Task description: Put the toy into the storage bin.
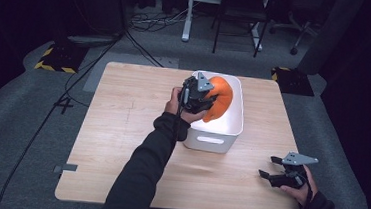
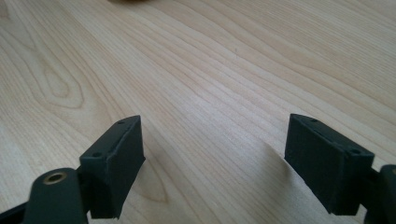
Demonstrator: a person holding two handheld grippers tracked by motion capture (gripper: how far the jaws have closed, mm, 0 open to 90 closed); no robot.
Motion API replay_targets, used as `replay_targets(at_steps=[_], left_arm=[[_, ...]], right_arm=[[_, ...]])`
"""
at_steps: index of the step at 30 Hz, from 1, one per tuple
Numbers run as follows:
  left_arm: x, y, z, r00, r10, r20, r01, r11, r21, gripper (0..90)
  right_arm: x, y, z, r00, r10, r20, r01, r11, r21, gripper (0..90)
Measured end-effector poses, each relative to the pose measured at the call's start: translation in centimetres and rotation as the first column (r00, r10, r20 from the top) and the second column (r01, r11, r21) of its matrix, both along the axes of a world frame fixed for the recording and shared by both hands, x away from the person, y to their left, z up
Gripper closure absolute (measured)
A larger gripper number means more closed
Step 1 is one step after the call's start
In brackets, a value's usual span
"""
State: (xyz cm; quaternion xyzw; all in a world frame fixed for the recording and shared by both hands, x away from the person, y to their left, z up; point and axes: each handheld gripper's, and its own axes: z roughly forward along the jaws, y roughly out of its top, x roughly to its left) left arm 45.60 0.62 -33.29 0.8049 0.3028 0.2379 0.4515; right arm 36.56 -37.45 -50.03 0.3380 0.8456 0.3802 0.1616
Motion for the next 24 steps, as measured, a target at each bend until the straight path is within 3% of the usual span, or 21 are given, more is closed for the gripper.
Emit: replay_targets(at_steps=[16,23,24], left_arm=[[1.2,-0.9,-1.3,0.9965,0.000,-0.083,0.010,0.9934,0.115,61.0],[1.5,-1.3,-1.7,0.9929,-0.016,-0.118,0.036,0.9846,0.171,58.6],[1.5,-1.4,-1.9,0.9930,-0.009,-0.117,0.028,0.9869,0.159,58.2]], right_arm=[[0.3,0.2,-0.3,0.9997,-0.018,-0.019,0.018,1.000,-0.002,18.8],[0.3,0.2,-0.3,0.9997,-0.016,-0.015,0.016,1.000,-0.003,18.8],[0.3,0.2,-0.3,0.9997,-0.016,-0.016,0.016,1.000,-0.003,18.8]])
